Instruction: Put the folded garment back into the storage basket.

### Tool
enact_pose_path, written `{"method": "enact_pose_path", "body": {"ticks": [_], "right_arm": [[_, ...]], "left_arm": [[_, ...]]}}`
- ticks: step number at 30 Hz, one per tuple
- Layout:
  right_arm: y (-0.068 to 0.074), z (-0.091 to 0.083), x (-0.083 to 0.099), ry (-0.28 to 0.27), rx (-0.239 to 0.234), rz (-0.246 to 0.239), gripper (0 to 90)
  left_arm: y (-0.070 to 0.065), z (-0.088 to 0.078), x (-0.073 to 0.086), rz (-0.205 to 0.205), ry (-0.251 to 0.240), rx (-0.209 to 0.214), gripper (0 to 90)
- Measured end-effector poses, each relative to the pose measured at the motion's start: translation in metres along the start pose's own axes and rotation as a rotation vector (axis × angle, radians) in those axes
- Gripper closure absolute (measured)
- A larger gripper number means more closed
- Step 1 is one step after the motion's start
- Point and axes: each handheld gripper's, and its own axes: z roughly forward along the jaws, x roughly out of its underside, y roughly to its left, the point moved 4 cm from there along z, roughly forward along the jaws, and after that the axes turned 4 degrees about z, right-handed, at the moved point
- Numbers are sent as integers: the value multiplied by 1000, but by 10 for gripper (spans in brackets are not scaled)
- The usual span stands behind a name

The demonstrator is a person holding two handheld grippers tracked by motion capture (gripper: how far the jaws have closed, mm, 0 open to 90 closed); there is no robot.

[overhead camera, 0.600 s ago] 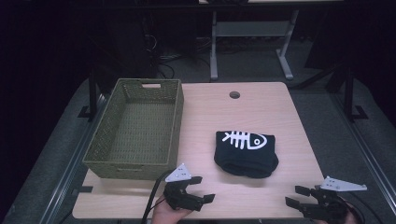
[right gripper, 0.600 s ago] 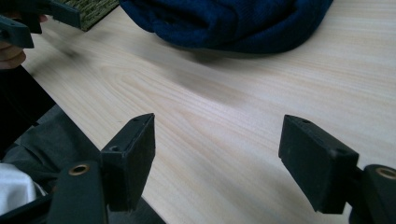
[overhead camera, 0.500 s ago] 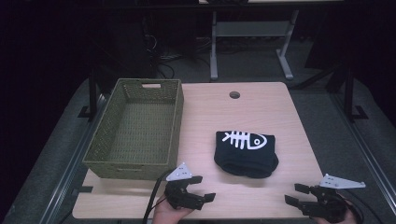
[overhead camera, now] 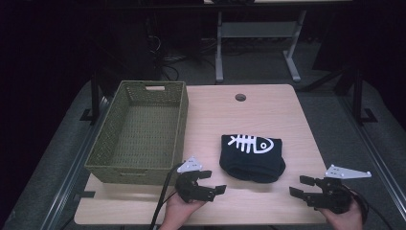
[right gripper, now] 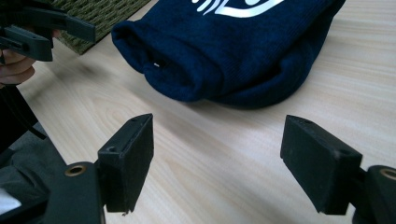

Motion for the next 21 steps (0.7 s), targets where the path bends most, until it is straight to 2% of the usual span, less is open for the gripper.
{"method": "enact_pose_path", "body": {"ticks": [3,9,14,21], "right_arm": [[-2,4,-7,14,7,-5,256],[-4,12,-19,36,5,-9,256],[-6,16,-30,38,7,-11,256],[-12,24,-47,48,11,-2,261]], "left_arm": [[4,5,-4,-12,-4,-9,188],[8,15,-13,-6,3,-30,188],[11,25,-20,-34,-3,-38,188],[20,39,-37,-44,-8,-90,188]]}}
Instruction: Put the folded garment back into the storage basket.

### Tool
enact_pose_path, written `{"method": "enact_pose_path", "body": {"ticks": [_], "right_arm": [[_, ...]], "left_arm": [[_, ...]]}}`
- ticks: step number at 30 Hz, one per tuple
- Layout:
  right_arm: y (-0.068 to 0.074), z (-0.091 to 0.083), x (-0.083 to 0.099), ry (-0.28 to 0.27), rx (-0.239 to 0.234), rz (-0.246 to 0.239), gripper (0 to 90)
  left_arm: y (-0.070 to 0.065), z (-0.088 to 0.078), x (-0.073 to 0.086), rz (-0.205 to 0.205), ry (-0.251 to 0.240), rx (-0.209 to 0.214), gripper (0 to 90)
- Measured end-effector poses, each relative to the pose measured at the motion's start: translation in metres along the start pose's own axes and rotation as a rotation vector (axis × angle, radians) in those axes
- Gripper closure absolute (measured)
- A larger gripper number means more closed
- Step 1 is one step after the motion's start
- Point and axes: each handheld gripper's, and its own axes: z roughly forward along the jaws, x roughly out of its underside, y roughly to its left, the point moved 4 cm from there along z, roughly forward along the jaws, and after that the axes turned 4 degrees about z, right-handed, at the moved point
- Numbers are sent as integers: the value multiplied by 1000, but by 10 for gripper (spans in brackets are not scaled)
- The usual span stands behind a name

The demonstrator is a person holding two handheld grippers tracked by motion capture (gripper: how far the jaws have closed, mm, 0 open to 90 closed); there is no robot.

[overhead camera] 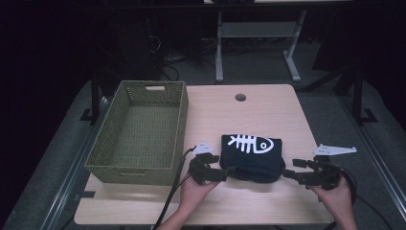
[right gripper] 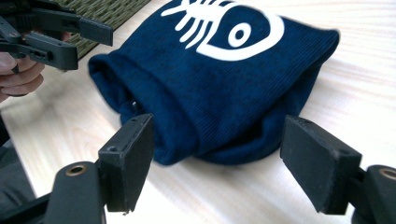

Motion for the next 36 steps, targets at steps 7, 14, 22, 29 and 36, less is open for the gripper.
{"method": "enact_pose_path", "body": {"ticks": [7,14,22,29,36], "right_arm": [[-17,19,-13,36,7,46,264],[-22,39,-27,49,5,73,276],[-36,58,-25,92,55,135,300],[-39,65,-22,97,74,170,341],[-37,70,-19,116,111,167,399]], "left_arm": [[16,13,-13,-56,6,-28,195],[32,30,-17,-119,19,-60,227],[41,43,-10,-161,69,-61,250],[42,48,-6,-199,71,-45,316],[39,49,-4,-186,78,-18,370]]}}
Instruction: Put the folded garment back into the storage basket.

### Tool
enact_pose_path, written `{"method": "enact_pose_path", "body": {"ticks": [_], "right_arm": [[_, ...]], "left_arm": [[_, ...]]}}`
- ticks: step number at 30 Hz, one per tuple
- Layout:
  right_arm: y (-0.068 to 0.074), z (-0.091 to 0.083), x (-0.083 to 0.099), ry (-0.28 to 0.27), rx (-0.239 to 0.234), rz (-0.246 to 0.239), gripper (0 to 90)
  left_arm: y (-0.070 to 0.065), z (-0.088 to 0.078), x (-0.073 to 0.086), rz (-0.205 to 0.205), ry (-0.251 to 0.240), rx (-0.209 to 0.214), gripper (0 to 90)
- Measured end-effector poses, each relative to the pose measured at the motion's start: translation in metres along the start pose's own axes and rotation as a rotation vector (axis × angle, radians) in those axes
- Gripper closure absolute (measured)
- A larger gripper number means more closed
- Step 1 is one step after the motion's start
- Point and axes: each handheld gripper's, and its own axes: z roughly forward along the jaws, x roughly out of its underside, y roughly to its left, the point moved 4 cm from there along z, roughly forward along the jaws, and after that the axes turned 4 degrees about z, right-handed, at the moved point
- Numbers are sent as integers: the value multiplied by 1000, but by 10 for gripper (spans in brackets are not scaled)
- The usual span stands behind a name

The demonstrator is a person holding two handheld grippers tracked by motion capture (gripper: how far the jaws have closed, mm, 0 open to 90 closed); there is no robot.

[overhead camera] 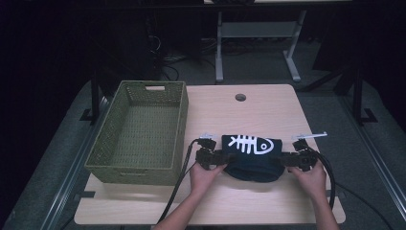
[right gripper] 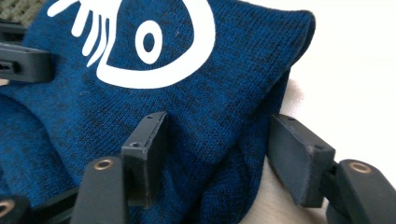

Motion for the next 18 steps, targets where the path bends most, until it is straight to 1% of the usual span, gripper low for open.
{"method": "enact_pose_path", "body": {"ticks": [1,2,3,4,5,6,7,8,9,10,11,13,15,16,17,18], "right_arm": [[1,0,0,-4,-2,3,414],[1,1,1,-10,2,2,430],[2,1,1,-12,0,4,453],[4,2,2,-9,6,5,502],[4,2,2,-9,6,5,502],[5,2,2,-7,7,8,530],[6,4,3,-14,4,6,559],[8,4,3,-10,2,20,596],[9,4,4,-11,0,19,624],[12,4,4,-16,8,17,646],[12,4,4,-16,8,17,646],[13,3,4,-20,10,15,667],[13,2,4,-16,-1,27,686],[13,1,4,-19,-7,24,697],[13,-1,5,-19,-29,29,706],[14,-2,5,-22,-34,32,709]], "left_arm": [[0,0,0,-2,-2,1,381],[-1,0,1,-30,-2,3,388],[-1,0,1,-48,-4,8,407],[-2,0,2,-66,-1,14,437],[-3,0,2,-61,3,11,437],[-4,1,2,-51,8,11,455],[-4,1,3,-64,5,17,482],[-4,1,3,-78,4,29,513],[-4,1,3,-78,6,35,539],[-4,1,3,-72,9,37,579],[-4,1,3,-72,12,41,579],[-4,1,3,-85,12,47,594],[-5,1,3,-82,14,50,607],[-6,0,3,-74,14,51,622],[-7,0,3,-68,15,54,645],[-7,0,3,-64,17,57,655]]}}
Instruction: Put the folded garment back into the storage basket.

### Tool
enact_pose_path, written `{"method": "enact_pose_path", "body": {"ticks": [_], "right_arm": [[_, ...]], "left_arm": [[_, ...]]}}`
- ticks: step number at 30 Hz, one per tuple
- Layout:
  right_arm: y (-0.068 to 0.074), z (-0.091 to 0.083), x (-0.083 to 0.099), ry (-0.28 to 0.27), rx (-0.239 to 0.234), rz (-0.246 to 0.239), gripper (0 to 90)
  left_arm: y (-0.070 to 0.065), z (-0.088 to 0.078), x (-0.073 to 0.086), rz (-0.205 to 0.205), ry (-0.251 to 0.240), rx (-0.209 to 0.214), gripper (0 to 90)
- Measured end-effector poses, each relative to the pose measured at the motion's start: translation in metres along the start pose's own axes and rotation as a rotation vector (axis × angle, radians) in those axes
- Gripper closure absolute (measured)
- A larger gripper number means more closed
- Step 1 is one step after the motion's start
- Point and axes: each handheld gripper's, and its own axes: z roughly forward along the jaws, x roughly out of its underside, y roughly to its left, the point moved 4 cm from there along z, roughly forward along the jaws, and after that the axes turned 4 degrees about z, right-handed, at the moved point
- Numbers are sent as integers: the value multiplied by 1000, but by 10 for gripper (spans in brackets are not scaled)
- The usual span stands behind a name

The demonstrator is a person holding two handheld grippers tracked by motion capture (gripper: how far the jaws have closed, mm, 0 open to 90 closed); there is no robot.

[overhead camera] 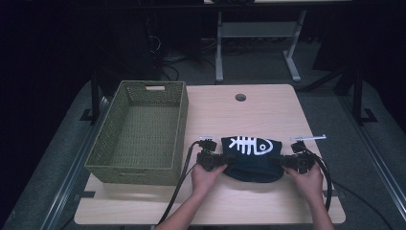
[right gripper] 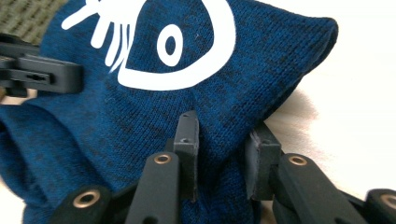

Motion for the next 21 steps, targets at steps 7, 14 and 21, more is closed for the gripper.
{"method": "enact_pose_path", "body": {"ticks": [7,14,21], "right_arm": [[3,-10,0,-14,-39,10,714],[7,-20,-2,-22,-51,2,715],[10,-28,-4,-34,-59,-4,715]], "left_arm": [[-2,-2,-1,7,-5,14,670],[-6,-5,-2,12,-7,29,676],[-13,-11,-7,38,-18,41,677]]}}
